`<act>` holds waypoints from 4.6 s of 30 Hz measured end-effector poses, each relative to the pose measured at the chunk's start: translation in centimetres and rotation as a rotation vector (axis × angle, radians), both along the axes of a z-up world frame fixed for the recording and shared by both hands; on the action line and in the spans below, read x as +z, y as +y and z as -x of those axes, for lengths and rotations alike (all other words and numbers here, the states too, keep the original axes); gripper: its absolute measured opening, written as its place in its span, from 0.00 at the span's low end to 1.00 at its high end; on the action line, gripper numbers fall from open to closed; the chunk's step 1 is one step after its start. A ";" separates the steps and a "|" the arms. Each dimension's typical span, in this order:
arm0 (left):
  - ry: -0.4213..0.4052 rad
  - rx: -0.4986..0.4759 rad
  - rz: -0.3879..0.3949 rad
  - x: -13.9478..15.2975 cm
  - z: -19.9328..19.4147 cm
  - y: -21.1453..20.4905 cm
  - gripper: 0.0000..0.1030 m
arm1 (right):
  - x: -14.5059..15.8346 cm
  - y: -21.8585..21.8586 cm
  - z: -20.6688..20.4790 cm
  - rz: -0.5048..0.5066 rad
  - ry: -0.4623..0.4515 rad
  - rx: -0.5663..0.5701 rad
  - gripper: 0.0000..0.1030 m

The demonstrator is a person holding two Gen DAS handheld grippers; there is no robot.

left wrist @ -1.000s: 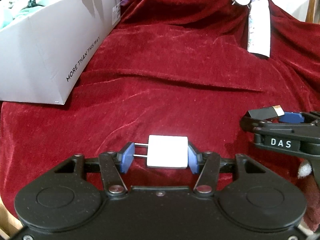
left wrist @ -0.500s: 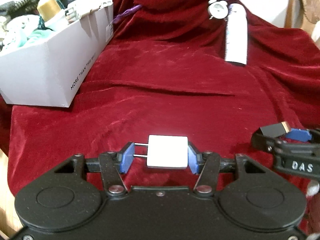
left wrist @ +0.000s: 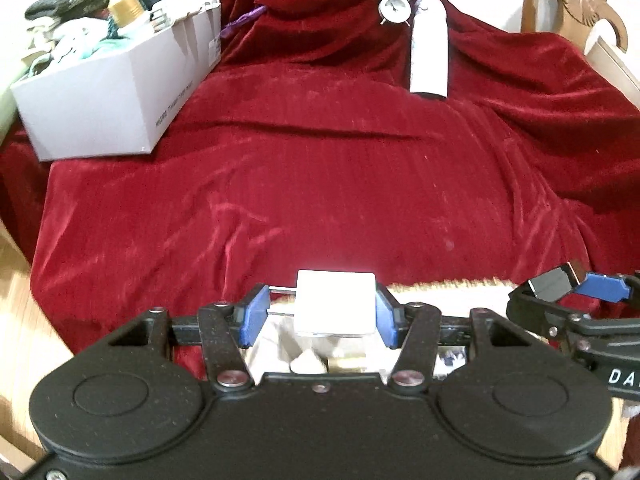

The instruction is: Organize rigid objects

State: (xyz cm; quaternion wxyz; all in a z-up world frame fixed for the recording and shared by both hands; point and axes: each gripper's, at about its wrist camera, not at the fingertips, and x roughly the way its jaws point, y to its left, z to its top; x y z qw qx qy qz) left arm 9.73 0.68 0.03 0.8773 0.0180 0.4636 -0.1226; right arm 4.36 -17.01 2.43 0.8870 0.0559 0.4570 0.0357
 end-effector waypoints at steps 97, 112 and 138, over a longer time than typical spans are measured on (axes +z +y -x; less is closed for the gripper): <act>-0.120 0.105 -0.044 0.8 8.9 0.8 0.95 | 0.9 3.5 8.6 0.113 -0.068 0.015 1.00; -0.088 0.115 -0.072 0.3 9.0 0.6 0.95 | 0.4 3.5 8.5 0.111 -0.027 0.011 1.00; -0.018 0.125 -0.129 -0.8 8.5 0.5 0.95 | -0.3 2.2 8.1 0.067 0.052 -0.074 1.00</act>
